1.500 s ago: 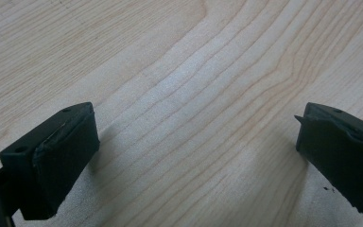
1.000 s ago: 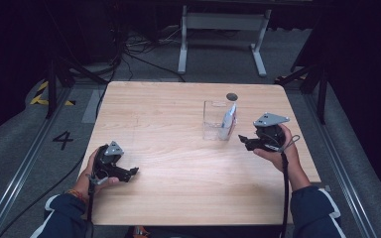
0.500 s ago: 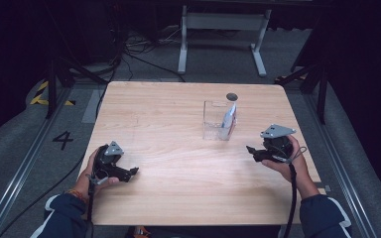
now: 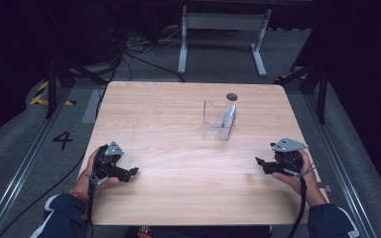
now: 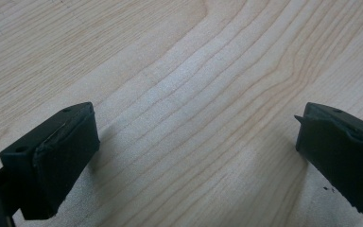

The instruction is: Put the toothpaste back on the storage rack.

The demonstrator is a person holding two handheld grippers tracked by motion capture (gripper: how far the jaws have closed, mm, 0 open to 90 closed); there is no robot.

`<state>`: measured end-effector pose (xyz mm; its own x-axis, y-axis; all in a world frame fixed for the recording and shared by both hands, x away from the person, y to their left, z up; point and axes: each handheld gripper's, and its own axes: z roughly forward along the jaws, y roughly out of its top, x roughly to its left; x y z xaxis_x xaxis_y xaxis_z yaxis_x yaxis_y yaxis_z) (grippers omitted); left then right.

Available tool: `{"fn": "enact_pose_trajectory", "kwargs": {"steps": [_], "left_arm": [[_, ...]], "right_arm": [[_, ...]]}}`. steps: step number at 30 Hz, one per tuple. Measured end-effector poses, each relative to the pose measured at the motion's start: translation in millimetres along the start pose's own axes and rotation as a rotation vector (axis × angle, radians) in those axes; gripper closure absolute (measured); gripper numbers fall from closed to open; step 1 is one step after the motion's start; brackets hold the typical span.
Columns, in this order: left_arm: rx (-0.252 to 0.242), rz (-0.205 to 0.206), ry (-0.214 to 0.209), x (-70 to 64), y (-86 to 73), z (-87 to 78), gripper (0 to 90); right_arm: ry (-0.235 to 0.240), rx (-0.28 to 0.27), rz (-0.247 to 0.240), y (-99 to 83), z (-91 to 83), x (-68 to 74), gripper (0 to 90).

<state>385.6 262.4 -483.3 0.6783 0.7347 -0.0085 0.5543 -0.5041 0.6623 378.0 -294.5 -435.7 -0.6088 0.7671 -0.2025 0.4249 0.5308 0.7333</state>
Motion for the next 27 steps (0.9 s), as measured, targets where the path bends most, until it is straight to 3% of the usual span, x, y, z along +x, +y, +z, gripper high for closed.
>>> {"fn": "enact_pose_trajectory", "kwargs": {"steps": [11, 12, 15, 18, 24, 27], "left_arm": [[0.001, 0.0, 0.0, 0.0, 0.0, -0.1, 0.5], [0.001, 0.0, 0.0, 0.1, 0.0, -0.1, 0.5], [0.002, 0.001, 0.0, 0.1, 0.1, -0.1, 0.5], [0.001, 0.0, 0.0, 0.0, 0.0, -0.1, 0.5], [0.003, 0.002, 0.0, 0.2, 0.1, -0.2, 0.5], [0.002, 0.001, 0.0, 0.1, 0.1, -0.1, 0.5]], "right_arm": [[-0.022, 0.015, 0.077, -45.8, -14.2, -7.4, 23.4], [-0.029, 0.03, 0.097, -57.3, -17.4, -8.2, 23.3], [-0.031, 0.039, 0.129, -69.7, -20.3, -11.6, 23.1], [-0.038, 0.06, 0.16, -79.7, -20.2, -14.2, 22.3], [0.005, 0.03, 0.284, -95.0, -21.4, -25.2, 18.8], [0.005, 0.033, 0.283, -95.3, -21.5, -26.1, 18.2]]}}
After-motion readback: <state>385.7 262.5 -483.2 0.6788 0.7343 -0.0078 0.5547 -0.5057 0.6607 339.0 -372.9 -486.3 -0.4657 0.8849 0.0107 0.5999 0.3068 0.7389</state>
